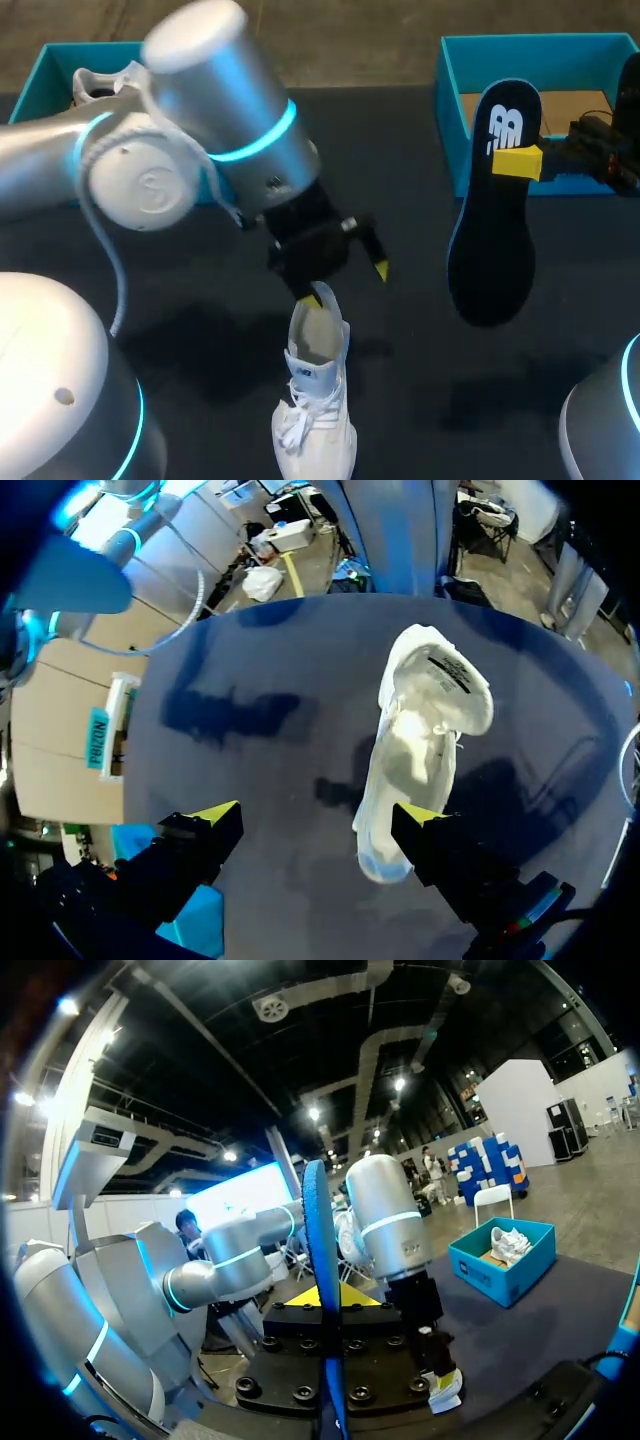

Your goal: Take the shoe out of the shoebox, open the shoe tongue, remove and reinsert the insole, then place the shoe into the shoebox

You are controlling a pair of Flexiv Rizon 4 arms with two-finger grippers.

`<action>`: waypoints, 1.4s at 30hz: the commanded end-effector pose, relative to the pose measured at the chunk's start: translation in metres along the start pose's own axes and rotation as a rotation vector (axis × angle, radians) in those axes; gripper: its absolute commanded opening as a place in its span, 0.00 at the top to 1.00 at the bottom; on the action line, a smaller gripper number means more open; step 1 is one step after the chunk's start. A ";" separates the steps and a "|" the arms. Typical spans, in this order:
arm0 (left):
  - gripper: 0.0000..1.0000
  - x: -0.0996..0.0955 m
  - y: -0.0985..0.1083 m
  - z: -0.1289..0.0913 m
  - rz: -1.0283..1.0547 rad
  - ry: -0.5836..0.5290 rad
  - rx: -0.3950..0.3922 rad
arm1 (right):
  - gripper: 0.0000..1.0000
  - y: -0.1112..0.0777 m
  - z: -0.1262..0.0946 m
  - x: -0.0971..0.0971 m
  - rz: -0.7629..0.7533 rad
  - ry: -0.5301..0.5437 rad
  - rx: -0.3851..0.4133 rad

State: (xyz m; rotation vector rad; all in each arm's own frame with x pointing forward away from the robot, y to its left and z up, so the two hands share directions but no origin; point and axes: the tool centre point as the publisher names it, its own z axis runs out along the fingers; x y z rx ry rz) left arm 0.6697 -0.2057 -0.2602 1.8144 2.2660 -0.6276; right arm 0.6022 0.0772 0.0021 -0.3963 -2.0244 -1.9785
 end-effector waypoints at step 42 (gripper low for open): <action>0.00 -0.005 0.030 -0.093 0.356 -0.868 0.095 | 1.00 0.000 0.001 -0.001 0.001 0.000 0.001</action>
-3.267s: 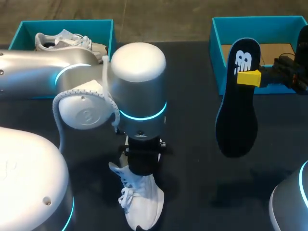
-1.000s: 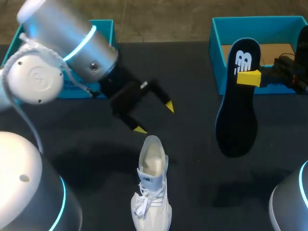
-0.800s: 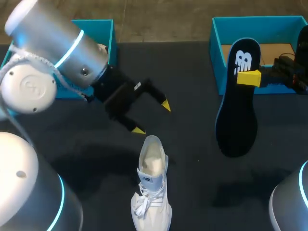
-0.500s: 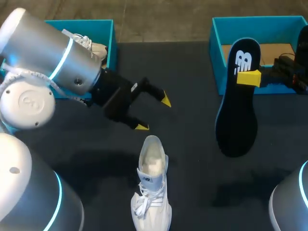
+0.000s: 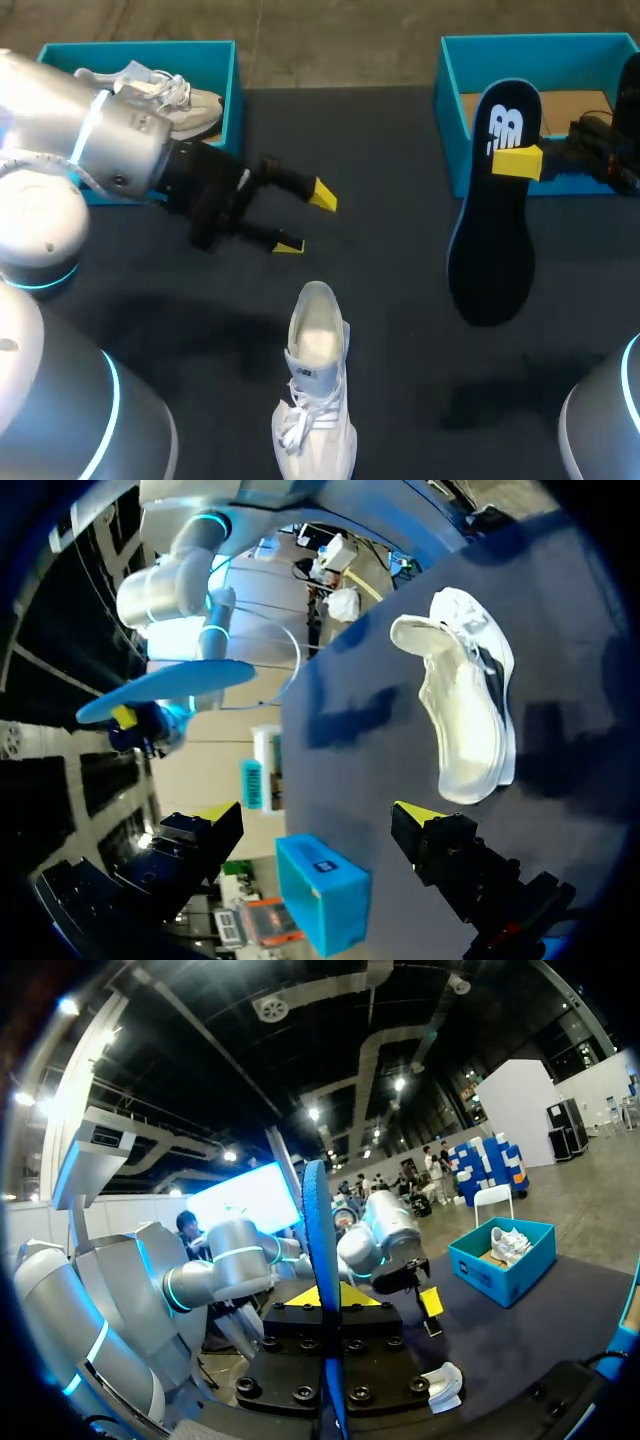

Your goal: Take the shoe out of the shoebox, open the shoe tongue, remove and reinsert the insole, then place the shoe into the shoebox

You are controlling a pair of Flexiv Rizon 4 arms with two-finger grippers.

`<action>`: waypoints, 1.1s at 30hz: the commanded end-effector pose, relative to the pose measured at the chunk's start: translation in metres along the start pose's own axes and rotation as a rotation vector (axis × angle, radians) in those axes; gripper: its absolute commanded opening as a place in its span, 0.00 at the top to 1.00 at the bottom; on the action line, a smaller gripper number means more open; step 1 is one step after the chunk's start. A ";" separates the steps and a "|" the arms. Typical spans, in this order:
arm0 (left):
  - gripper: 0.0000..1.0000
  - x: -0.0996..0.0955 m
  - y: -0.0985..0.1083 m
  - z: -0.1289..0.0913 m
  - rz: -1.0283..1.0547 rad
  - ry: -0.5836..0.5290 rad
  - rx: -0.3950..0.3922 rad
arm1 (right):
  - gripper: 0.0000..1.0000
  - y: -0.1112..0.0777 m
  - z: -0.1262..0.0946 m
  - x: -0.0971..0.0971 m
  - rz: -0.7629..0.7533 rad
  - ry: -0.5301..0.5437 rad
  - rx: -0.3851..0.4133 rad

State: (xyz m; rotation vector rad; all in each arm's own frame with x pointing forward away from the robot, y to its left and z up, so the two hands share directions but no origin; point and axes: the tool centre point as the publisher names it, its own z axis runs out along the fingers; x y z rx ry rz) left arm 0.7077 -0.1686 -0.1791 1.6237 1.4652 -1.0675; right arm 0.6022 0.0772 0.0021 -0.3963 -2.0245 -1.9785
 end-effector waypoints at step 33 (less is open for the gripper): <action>0.00 -0.001 0.019 -0.022 0.135 -0.337 -0.112 | 1.00 0.016 0.009 -0.048 0.210 0.070 -0.005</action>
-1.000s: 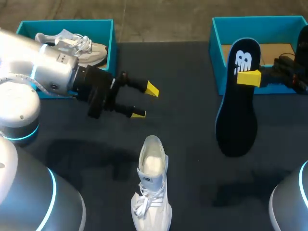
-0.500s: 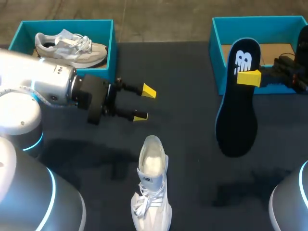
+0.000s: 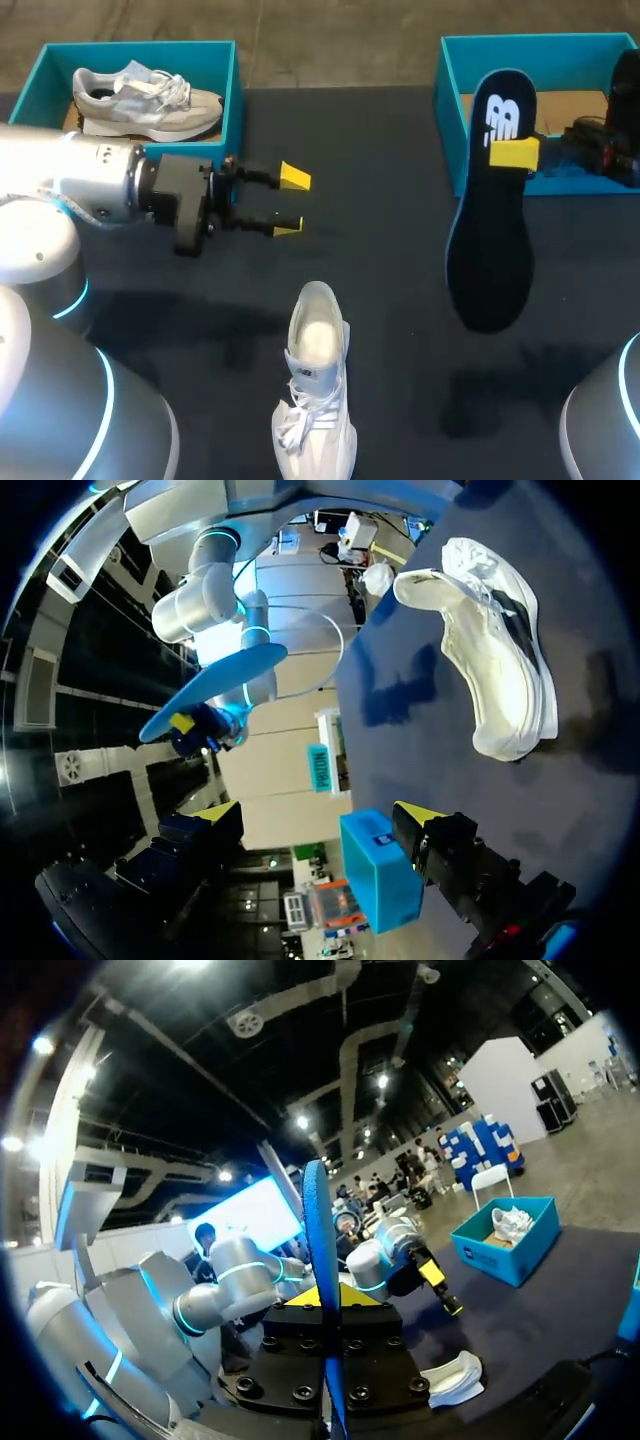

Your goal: Take the shoe out of the shoebox, open the shoe tongue, remove and reinsert the insole, then place the shoe into the shoebox

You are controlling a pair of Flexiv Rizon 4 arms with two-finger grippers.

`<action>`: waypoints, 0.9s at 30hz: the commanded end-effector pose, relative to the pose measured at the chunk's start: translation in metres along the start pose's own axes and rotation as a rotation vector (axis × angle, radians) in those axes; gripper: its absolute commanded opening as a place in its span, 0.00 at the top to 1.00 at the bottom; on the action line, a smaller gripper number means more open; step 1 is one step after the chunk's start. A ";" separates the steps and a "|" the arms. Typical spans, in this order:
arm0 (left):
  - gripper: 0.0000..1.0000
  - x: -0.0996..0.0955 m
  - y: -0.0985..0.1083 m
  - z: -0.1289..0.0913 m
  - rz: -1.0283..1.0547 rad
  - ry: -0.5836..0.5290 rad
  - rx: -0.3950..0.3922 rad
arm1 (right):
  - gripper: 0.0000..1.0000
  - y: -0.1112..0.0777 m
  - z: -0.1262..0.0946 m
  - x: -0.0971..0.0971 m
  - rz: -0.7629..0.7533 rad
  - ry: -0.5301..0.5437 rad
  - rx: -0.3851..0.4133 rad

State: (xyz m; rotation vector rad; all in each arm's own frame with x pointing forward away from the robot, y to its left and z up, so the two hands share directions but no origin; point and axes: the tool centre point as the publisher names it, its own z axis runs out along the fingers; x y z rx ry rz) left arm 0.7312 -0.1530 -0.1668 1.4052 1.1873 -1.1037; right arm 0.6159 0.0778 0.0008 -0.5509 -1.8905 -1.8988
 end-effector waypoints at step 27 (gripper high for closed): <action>0.00 -0.001 0.002 -0.004 0.050 -0.142 0.001 | 1.00 0.035 0.012 -0.099 0.292 0.084 0.006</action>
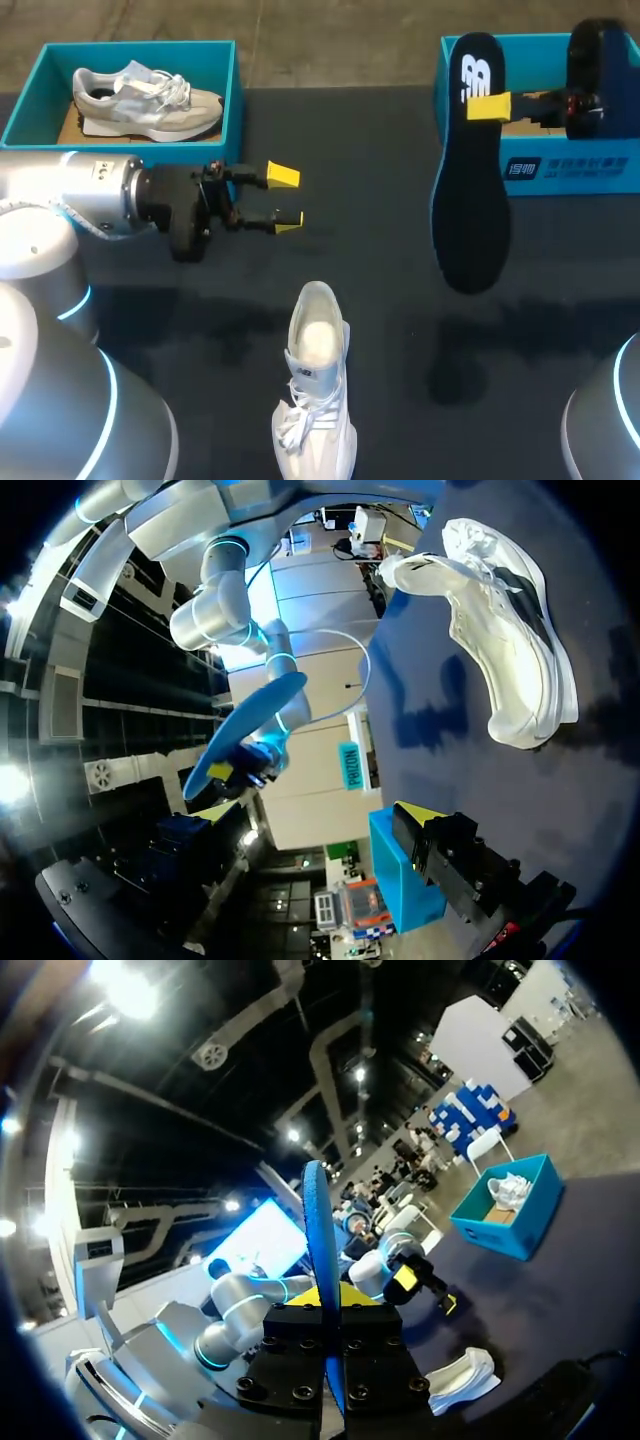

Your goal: Take the shoe out of the shoebox, open the shoe tongue, remove and reinsert the insole, then place the shoe into the shoebox

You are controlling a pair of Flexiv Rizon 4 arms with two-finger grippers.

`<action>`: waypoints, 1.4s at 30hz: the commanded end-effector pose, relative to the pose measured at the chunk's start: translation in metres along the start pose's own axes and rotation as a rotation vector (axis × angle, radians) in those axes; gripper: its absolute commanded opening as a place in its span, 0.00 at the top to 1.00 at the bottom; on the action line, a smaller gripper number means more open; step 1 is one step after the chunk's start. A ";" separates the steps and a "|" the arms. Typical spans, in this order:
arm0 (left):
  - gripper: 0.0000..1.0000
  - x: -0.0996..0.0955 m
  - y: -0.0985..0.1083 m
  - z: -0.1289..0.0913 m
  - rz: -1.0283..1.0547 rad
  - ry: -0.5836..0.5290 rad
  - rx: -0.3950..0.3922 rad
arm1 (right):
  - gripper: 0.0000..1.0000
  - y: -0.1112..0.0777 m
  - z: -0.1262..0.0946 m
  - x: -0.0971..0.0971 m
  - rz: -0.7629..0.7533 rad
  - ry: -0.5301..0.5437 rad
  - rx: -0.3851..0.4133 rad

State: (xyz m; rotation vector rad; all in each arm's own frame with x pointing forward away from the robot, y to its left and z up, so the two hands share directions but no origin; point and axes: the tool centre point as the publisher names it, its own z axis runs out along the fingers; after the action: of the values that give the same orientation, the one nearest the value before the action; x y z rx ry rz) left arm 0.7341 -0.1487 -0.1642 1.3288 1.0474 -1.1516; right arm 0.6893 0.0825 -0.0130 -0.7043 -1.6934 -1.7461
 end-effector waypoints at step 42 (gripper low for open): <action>0.00 -0.008 0.017 0.001 0.056 -0.096 -0.015 | 1.00 0.024 0.052 -0.143 0.572 -0.060 0.008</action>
State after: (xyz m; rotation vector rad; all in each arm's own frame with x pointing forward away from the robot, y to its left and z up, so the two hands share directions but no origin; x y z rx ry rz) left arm 0.7473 -0.1470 -0.1523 1.2740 0.9487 -1.1508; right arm 0.7980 0.1336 -0.0945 -1.1138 -1.3630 -1.3220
